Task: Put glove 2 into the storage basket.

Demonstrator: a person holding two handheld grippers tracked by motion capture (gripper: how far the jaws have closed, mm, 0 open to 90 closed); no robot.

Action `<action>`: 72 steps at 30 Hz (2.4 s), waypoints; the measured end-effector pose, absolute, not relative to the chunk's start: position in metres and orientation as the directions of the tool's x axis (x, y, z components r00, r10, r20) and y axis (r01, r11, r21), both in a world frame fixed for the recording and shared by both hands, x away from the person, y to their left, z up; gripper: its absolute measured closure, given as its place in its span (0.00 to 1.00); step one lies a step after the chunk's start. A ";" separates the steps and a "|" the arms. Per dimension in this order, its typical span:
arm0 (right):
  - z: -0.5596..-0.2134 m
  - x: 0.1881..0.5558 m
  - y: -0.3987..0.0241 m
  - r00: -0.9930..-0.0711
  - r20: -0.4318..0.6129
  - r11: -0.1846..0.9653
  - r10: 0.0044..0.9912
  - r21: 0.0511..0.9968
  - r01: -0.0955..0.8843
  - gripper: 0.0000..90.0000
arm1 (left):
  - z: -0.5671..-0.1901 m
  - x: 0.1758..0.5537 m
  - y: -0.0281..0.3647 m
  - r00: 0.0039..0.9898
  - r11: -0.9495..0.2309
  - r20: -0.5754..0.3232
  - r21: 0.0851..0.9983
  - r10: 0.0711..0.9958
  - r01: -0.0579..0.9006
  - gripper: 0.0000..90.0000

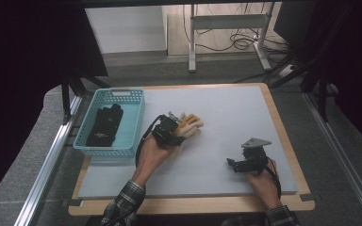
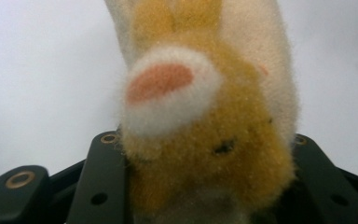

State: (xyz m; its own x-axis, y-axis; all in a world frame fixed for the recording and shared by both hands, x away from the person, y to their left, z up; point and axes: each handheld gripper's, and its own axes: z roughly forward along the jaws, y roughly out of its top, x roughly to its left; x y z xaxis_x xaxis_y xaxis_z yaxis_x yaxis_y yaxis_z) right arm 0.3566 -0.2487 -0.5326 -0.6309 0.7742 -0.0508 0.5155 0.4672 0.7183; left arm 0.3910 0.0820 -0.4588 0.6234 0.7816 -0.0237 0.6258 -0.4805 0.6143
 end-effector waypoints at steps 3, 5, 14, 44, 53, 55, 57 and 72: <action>-0.533 0.357 -0.249 -0.631 -0.051 0.467 0.774 0.718 0.516 0.10 | -0.447 0.394 0.093 0.604 -0.467 -0.015 0.620 0.797 0.631 0.61; -0.533 0.357 -0.249 -0.631 -0.051 0.467 0.774 0.718 0.516 0.10 | -0.439 0.396 0.102 0.588 -0.457 -0.006 0.621 0.809 0.636 0.61; -0.533 0.357 -0.249 -0.631 -0.051 0.467 0.774 0.718 0.516 0.10 | -0.413 0.407 0.145 0.476 -0.373 0.010 0.635 0.880 0.677 0.61; -0.533 0.357 -0.249 -0.631 -0.051 0.467 0.774 0.719 0.515 0.10 | -0.449 0.443 0.263 0.141 -0.115 -0.004 0.551 0.990 0.826 0.59; -0.533 0.357 -0.249 -0.631 -0.050 0.466 0.774 0.719 0.515 0.10 | -0.482 0.466 0.253 0.145 -0.132 0.008 0.468 0.989 0.874 0.58; -0.533 0.357 -0.249 -0.631 -0.050 0.466 0.774 0.719 0.515 0.10 | -0.488 0.470 0.250 0.147 -0.136 0.010 0.449 0.989 0.883 0.58; -0.533 0.357 -0.249 -0.631 -0.050 0.466 0.774 0.719 0.515 0.10 | -0.493 0.474 0.248 0.148 -0.139 0.011 0.430 0.989 0.892 0.57; -0.533 0.357 -0.249 -0.631 -0.050 0.466 0.774 0.719 0.516 0.10 | -0.500 0.479 0.256 0.194 -0.159 -0.089 0.306 0.977 0.939 0.14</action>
State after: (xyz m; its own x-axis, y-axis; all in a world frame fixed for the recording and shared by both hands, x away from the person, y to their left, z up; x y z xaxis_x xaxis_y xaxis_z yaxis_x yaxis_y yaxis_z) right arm 0.3566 -0.2488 -0.5327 -0.6307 0.7744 -0.0497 0.5155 0.4660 0.7190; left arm 0.4794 0.2562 -0.5000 0.1943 0.9769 -0.0889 0.9387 -0.1589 0.3059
